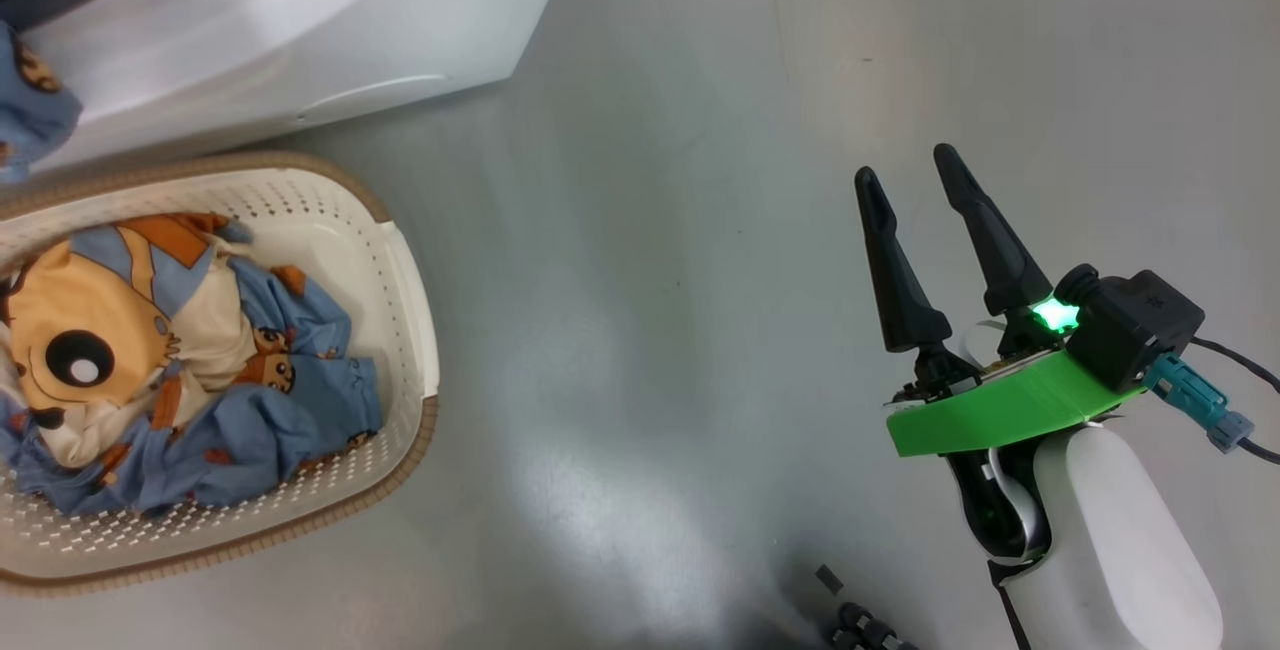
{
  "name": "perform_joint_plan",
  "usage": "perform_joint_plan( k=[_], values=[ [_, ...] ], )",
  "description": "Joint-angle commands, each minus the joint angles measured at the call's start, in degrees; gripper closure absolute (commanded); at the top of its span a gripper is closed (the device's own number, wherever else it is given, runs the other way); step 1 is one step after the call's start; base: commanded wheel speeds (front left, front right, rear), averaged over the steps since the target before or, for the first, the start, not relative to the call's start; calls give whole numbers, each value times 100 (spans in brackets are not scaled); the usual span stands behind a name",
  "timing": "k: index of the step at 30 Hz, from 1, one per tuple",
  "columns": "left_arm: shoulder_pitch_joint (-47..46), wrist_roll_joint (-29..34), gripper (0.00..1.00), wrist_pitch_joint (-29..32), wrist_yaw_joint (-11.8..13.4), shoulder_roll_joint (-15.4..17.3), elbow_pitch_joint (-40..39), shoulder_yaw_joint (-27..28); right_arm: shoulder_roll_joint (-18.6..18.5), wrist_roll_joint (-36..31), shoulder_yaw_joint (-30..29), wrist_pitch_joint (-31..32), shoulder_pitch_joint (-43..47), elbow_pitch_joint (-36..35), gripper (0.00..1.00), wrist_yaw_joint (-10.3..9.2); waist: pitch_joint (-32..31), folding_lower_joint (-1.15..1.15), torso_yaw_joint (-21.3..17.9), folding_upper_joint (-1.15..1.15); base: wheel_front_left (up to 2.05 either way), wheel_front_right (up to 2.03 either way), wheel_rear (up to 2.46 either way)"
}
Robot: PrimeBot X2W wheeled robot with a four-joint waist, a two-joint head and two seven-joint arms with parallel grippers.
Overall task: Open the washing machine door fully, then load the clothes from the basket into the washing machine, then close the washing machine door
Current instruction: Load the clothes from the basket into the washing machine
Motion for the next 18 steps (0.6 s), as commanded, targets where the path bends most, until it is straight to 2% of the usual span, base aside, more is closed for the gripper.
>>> perform_joint_plan(
  k=[1, 9, 18],
  values=[
    [57, 87, 0, -32, 2, 198, -27, 67, 31, 19, 86, -27, -8, -136, 0, 52, 3, 0, 37, 0, 0, 0, 0],
    [192, 141, 0, -32, -90, 108, 585, -107, 34, -5, 74, -27, -31, -87, 0, 52, -127, 0, 224, 0, 0, 0, 0],
    [658, -90, 0, -32, -117, 81, 379, -186, 35, -42, 86, -27, -8, -27, 0, 52, -321, 0, 385, 0, 0, 0, 0]
  ],
)
